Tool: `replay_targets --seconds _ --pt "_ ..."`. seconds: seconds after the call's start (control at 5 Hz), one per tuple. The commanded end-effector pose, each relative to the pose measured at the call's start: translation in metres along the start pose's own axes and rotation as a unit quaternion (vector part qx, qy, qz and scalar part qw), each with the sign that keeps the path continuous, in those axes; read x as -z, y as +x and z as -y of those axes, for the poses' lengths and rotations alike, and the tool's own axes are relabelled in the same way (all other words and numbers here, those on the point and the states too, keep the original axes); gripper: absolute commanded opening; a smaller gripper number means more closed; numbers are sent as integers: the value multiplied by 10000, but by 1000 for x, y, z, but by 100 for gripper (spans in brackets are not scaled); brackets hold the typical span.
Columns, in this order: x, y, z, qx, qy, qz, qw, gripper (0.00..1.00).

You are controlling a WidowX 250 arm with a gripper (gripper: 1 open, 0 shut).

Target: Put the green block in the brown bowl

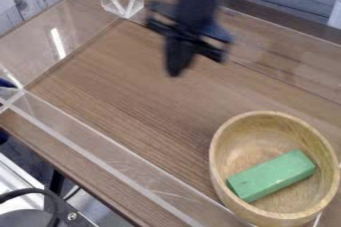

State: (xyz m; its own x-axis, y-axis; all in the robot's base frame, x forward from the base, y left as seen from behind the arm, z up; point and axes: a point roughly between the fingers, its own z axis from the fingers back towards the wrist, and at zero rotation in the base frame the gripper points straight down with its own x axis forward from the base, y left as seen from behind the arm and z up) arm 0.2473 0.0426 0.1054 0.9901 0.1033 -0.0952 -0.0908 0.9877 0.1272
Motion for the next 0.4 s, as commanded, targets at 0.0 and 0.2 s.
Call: replay_targets --seconds 0.0,0.2 --pt "-19 1 51 90 7 226 9997 0" --pt "-23 1 93 90 43 167 9998 0"
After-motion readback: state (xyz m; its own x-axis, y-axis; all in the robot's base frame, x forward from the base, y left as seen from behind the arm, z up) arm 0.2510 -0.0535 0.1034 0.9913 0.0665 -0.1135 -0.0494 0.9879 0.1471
